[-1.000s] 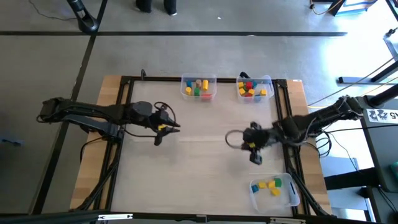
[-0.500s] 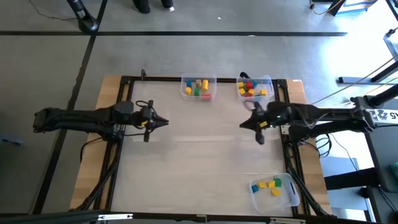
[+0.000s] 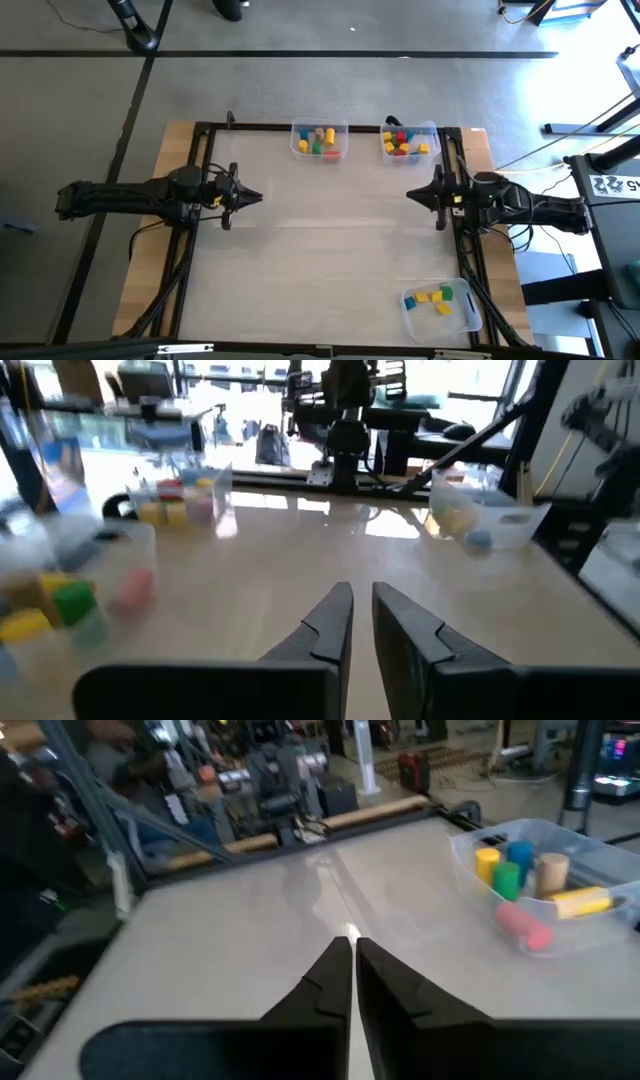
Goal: Sort blocks by size
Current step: Return to Home Position
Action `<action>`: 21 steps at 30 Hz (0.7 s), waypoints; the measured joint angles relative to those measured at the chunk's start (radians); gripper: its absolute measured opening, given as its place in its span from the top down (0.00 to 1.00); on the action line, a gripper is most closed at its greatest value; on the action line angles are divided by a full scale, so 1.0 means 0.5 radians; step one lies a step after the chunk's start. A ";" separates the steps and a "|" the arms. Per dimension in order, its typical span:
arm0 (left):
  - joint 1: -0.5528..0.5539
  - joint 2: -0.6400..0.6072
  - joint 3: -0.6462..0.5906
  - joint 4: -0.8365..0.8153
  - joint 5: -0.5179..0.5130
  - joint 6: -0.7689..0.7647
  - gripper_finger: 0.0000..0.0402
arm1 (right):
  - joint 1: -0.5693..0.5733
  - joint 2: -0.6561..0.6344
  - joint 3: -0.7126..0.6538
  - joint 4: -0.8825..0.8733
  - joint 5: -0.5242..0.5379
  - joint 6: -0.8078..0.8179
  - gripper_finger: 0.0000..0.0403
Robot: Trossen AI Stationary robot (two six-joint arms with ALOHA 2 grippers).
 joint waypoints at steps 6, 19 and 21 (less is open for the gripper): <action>-0.011 -0.015 -0.162 0.362 0.006 0.046 0.92 | 0.000 -0.162 -0.242 0.179 0.013 -0.024 0.95; -0.009 -0.354 -0.488 0.465 -0.040 -0.139 0.92 | 0.000 -0.416 -0.584 0.465 0.174 0.055 0.95; -0.010 -0.422 -0.488 0.375 -0.097 -0.157 0.92 | 0.000 -0.413 -0.584 0.467 0.201 0.063 0.95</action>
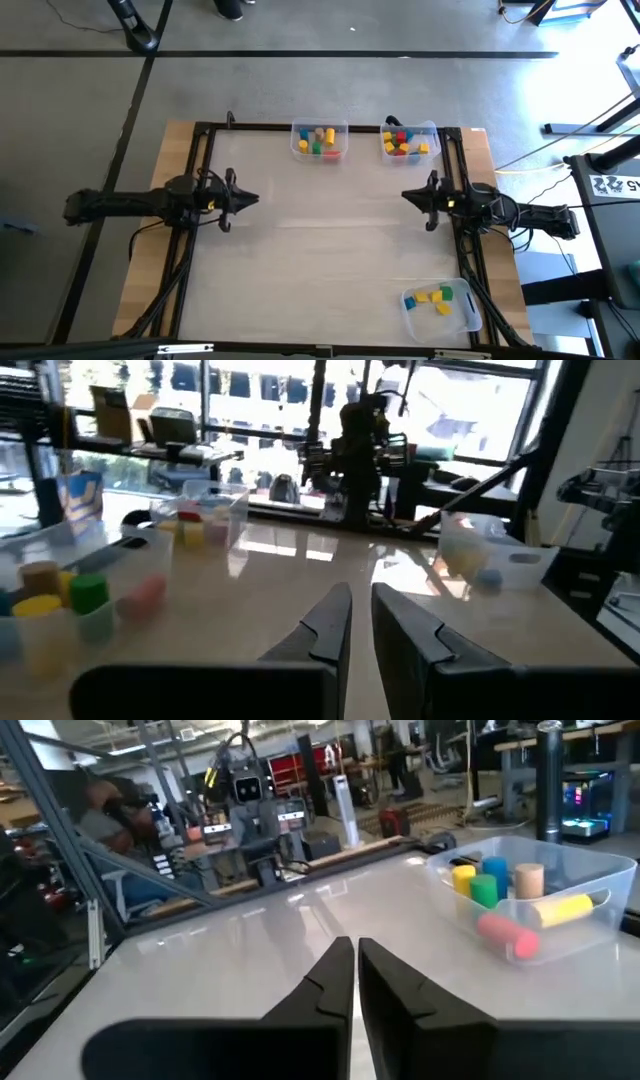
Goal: Sort blocks by size
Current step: Return to Home Position
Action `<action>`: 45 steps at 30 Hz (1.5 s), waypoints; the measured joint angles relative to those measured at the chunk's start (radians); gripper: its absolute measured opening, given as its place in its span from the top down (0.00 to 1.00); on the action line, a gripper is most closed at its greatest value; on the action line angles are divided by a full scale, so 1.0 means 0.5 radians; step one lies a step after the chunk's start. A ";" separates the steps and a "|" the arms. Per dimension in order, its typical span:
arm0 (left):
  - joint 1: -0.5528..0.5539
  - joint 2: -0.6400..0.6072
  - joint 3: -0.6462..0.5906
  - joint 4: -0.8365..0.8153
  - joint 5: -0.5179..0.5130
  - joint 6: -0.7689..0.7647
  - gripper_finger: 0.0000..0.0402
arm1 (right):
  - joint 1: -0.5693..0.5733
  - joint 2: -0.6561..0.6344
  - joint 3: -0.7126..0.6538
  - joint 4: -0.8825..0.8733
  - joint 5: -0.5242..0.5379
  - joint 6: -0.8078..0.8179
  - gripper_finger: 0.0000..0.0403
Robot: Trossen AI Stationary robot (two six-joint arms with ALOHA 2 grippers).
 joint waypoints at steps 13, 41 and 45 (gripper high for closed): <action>0.000 -0.435 0.000 -0.371 -0.225 0.017 0.92 | 0.000 -0.002 -0.003 -0.009 0.030 0.014 0.95; -0.001 -0.419 0.000 -0.395 -0.215 0.063 0.92 | 0.002 0.004 -0.008 -0.037 -0.197 -0.082 0.95; -0.001 -0.419 0.000 -0.395 -0.215 0.063 0.92 | 0.002 0.004 -0.008 -0.037 -0.197 -0.083 0.95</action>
